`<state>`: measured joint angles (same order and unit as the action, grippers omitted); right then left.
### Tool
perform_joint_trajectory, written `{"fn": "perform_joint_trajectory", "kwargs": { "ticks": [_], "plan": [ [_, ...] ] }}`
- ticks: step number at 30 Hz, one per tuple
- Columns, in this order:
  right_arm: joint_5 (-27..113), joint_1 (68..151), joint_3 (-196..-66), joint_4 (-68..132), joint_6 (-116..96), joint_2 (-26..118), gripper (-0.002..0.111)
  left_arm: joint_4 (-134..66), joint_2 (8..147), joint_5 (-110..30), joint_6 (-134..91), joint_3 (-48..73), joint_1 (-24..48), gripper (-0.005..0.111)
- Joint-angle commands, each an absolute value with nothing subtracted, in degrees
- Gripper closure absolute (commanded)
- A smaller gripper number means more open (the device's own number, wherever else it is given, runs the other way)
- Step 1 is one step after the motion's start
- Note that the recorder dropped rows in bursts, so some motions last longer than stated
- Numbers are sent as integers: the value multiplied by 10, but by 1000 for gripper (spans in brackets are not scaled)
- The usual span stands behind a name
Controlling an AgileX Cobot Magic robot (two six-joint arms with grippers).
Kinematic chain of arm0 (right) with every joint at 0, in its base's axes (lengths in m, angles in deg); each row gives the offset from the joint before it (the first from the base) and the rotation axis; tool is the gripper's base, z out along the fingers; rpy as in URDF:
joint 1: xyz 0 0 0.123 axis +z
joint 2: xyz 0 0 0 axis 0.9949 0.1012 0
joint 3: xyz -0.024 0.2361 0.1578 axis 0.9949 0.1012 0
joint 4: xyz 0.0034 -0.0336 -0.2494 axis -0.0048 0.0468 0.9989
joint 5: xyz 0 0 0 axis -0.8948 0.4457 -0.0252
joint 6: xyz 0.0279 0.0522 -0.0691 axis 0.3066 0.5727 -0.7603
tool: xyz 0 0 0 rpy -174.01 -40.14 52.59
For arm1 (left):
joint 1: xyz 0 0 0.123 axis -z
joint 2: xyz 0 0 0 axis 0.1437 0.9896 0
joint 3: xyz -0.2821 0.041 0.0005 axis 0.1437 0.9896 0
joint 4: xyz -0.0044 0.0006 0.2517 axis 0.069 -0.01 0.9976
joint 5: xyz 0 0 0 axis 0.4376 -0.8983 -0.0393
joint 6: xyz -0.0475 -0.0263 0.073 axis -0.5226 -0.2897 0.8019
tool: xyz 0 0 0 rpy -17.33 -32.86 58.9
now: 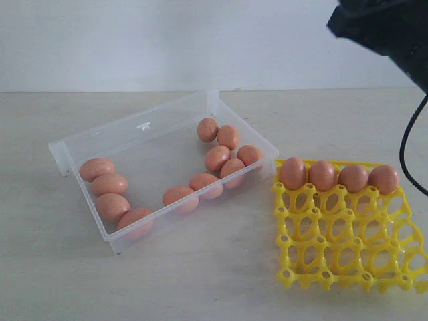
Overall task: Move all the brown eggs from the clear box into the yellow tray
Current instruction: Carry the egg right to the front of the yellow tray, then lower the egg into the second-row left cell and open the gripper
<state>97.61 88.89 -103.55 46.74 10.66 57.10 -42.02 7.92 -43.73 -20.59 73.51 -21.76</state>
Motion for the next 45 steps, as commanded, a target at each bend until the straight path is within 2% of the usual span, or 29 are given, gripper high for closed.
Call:
{"fn": "perform_joint_trajectory", "kwargs": {
  "ticks": [1,10,23,38,41,45],
  "plan": [
    [952,859,-1022,732,280,583,108,-420,77,-428,-205,733,-217,103],
    [1044,861,-873,642,152,666,108,-420,77,-428,-205,733,-217,103],
    [1069,861,-872,673,121,827,108,-420,77,-430,-205,733,-217,103],
    [1018,861,-872,630,66,830,108,-420,77,-430,-205,733,-217,103],
    [1023,861,-872,636,64,830,100,-420,77,-430,-205,733,-217,103],
    [1024,861,-872,639,57,830,78,-420,77,-430,-205,733,-217,103]
  ]
}}
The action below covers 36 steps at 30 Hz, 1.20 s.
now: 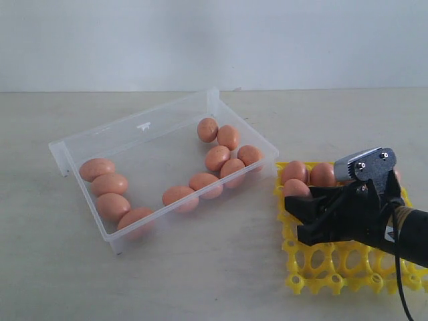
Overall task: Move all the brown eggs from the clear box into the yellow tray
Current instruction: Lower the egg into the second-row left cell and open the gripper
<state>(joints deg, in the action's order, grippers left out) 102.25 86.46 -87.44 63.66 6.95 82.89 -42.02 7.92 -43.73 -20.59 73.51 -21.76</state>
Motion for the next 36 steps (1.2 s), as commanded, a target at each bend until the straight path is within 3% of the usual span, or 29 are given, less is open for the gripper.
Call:
{"fn": "perform_joint_trajectory", "kwargs": {
  "ticks": [1,6,29,31,36],
  "plan": [
    [1024,861,-872,639,57,830,73,-420,77,-430,-205,733,-217,103],
    [1024,861,-872,639,57,830,59,-420,77,-430,-205,733,-217,103],
    [1081,861,-872,643,49,827,60,-420,77,-430,-205,733,-217,103],
    [1081,861,-872,643,49,827,65,-420,77,-430,-205,733,-217,103],
    [1080,861,-872,655,49,827,89,-420,77,-430,-205,733,-217,103]
  ]
}}
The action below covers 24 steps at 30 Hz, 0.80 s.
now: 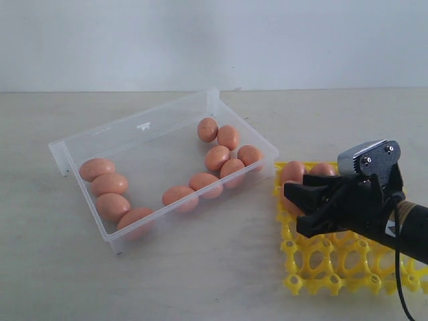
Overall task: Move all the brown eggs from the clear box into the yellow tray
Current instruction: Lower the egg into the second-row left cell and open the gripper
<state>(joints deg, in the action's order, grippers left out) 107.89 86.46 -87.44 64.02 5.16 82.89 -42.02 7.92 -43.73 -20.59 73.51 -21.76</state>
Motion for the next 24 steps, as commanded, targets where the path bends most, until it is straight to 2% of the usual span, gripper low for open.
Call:
{"fn": "perform_joint_trajectory", "kwargs": {
  "ticks": [1,4,19,24],
  "plan": [
    [1079,861,-872,661,49,827,92,-420,77,-430,-205,733,-217,103],
    [1077,861,-872,665,51,827,96,-420,77,-430,-205,733,-217,103],
    [1127,861,-872,629,61,827,96,-420,77,-430,-205,733,-217,103],
    [1127,861,-872,606,62,788,96,-420,77,-430,-205,733,-217,103]
  ]
}}
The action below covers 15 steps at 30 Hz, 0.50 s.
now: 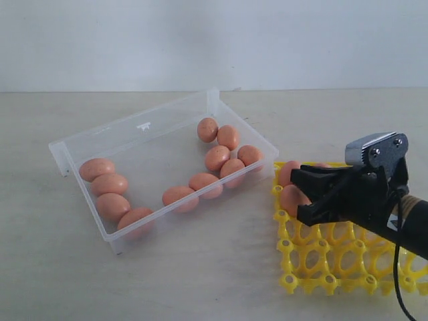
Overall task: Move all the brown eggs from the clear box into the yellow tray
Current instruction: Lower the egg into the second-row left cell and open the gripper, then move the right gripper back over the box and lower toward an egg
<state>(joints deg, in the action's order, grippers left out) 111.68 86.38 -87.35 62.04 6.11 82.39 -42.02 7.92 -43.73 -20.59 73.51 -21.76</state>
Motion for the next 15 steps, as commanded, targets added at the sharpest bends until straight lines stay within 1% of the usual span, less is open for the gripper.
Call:
{"fn": "perform_joint_trajectory", "kwargs": {
  "ticks": [1,7,8,10,12,15],
  "plan": [
    [1127,861,-872,607,62,771,96,-420,77,-430,-205,733,-217,103],
    [1127,861,-872,602,72,635,98,-420,77,-430,-205,733,-217,103],
    [1127,861,-873,601,81,614,100,-420,77,-430,-205,733,-217,103],
    [1127,861,-885,604,112,578,108,-420,77,-430,-205,733,-217,103],
    [1077,861,-919,607,173,555,108,-420,77,-430,-205,733,-217,103],
    [949,861,-1027,647,266,548,108,-420,77,-430,-205,733,-217,103]
  ]
}}
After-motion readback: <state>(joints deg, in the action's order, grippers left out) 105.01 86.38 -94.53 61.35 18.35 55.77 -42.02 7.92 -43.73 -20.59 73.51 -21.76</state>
